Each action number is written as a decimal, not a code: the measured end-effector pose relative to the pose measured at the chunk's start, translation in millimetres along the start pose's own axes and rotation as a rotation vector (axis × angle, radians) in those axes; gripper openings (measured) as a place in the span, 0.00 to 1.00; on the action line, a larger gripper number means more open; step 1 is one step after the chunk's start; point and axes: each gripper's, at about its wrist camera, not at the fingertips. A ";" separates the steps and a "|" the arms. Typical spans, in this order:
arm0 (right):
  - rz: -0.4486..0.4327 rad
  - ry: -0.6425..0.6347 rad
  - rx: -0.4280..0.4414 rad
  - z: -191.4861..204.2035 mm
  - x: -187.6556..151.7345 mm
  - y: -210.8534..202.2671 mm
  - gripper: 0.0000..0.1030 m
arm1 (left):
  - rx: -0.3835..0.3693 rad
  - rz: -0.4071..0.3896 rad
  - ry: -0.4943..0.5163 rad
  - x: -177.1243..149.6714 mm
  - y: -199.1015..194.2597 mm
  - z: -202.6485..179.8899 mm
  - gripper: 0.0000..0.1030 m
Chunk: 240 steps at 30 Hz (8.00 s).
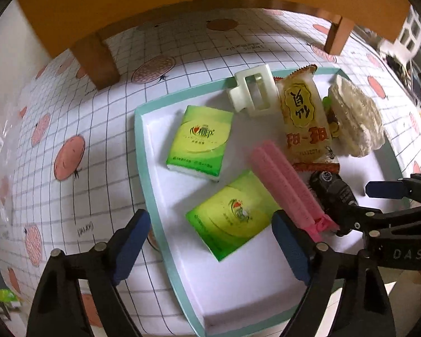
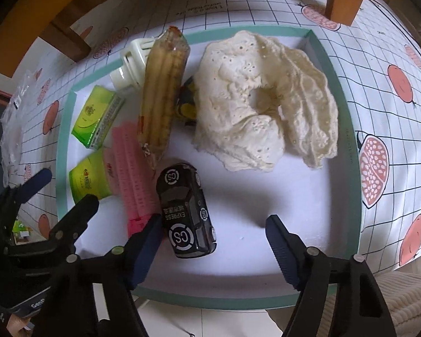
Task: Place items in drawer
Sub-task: 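Grasp the black toy car with the right tool while the left grasps the green tissue pack, then carry the car and tissue pack into the drawer and open both tools, then withdraw both open tools from the drawer back over the white tray, then grasp the cream lace fabric with the right tool while the left grasps the pink hair curlers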
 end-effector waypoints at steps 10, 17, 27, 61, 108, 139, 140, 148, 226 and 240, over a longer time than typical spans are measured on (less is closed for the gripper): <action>0.001 -0.028 -0.010 18.9 -0.6 12.1 0.63 | -0.015 -0.005 0.056 10.7 3.9 -11.2 0.65; -0.004 -0.021 -0.010 24.9 -2.8 9.9 0.55 | -0.060 0.030 0.054 9.0 10.0 -18.1 0.64; -0.005 -0.017 -0.038 31.0 -4.0 8.8 0.51 | -0.076 0.070 0.002 8.5 25.2 -18.5 0.55; -0.109 0.071 0.054 17.5 -28.6 -35.5 0.34 | -0.118 -0.050 -0.091 5.3 -53.1 -2.0 0.52; -0.587 -0.138 0.135 75.7 68.1 -347.5 0.33 | -0.036 -0.543 -0.082 123.4 -261.6 78.7 0.52; -0.510 -0.087 0.001 77.5 114.8 -283.8 0.64 | 0.042 -0.441 -0.164 141.7 -210.4 101.6 0.80; -0.509 -0.087 0.000 77.2 114.4 -281.9 0.66 | 0.047 -0.445 -0.167 141.5 -210.0 101.9 0.80; -0.500 -0.094 0.000 76.2 110.2 -272.8 0.91 | 0.077 -0.469 -0.214 137.3 -209.3 107.5 1.00; -0.196 -0.025 0.120 -7.2 2.9 -54.0 1.00 | -0.086 -0.135 -0.255 -16.4 -36.6 15.9 1.00; -0.273 0.085 0.190 -27.4 33.7 -36.2 1.00 | -0.119 -0.068 -0.204 -0.6 -6.7 -23.1 1.00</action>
Point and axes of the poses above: each gripper's, at about its wrist camera, not at the fingertips, and y roughly the way its jaws point, z to its left, x to its top, and after that the axes turned 11 degrees about y, right-handed
